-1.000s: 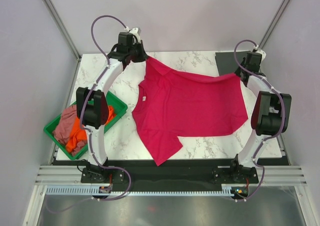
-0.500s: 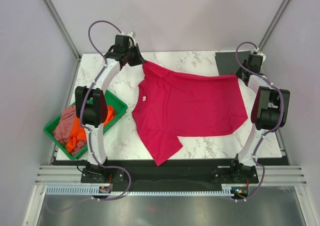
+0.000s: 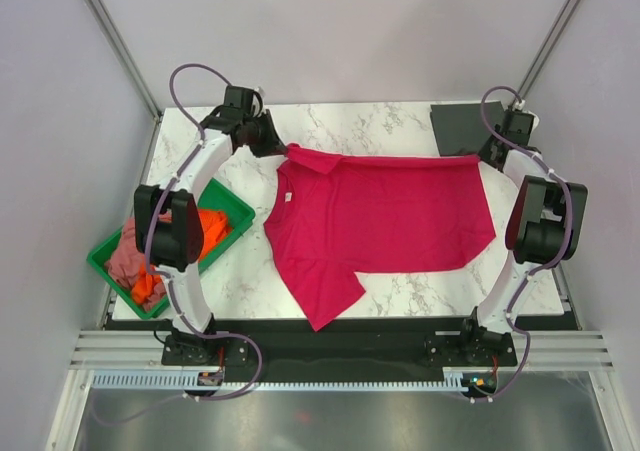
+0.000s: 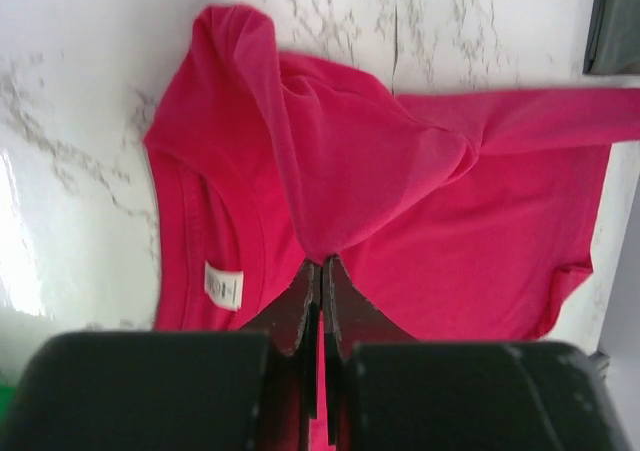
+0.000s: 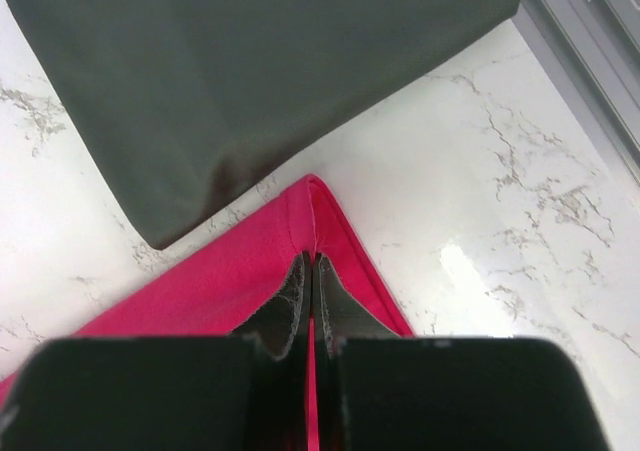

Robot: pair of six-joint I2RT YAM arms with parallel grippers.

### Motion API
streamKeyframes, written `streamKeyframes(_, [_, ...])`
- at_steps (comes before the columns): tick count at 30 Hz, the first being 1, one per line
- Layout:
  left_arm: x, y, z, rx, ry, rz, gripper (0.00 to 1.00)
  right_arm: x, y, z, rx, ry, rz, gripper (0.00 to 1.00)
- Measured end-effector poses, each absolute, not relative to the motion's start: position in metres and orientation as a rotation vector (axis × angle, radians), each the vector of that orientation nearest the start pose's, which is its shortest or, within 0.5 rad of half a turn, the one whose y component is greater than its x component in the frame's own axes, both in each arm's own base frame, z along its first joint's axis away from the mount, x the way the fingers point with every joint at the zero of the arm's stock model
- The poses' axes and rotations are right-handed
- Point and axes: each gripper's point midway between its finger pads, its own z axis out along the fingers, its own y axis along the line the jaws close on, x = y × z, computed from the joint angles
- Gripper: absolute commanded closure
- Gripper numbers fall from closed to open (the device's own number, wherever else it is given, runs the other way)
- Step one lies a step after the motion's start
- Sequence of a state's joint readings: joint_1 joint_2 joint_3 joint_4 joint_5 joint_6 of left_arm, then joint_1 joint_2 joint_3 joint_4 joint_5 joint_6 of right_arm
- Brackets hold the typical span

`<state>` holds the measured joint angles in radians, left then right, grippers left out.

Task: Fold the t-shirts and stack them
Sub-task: Fold the tshirt

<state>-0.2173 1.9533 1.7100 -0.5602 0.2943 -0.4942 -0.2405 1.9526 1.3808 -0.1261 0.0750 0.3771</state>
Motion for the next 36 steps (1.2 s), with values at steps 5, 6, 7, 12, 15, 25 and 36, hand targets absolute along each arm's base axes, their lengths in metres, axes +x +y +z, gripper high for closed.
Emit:
streamKeyframes(5, [0.446, -0.176, 0.159, -0.232, 2.484, -0.716, 0.98, 0.498, -0.123, 0.081, 0.747, 2.175, -0.017, 1.00])
streamKeyframes(6, [0.439, -0.175, 0.156, -0.238, 2.495, -0.719, 0.98, 0.495, -0.123, 0.078, 0.750, 2.182, -0.018, 1.00])
streamKeyframes(7, [0.432, -0.174, 0.153, -0.247, 2.508, -0.719, 0.98, 0.492, -0.122, 0.075, 0.755, 2.192, -0.019, 1.00])
streamKeyframes(12, [0.408, -0.175, 0.129, -0.259, 2.582, -0.709, 0.98, 0.474, -0.117, 0.054, 0.793, 2.252, -0.019, 1.00])
streamKeyframes(15, [0.392, -0.177, 0.109, -0.265, 2.641, -0.698, 0.98, 0.468, -0.116, 0.047, 0.805, 2.270, -0.019, 1.00])
streamKeyframes(25, [0.365, -0.176, 0.081, -0.286, 2.726, -0.659, 0.98, 0.458, -0.116, 0.041, 0.820, 2.291, -0.037, 1.00])
streamKeyframes(36, [0.357, -0.171, 0.111, -0.284, 2.634, -0.672, 0.98, 0.451, -0.120, 0.065, 0.822, 2.251, -0.067, 1.00])
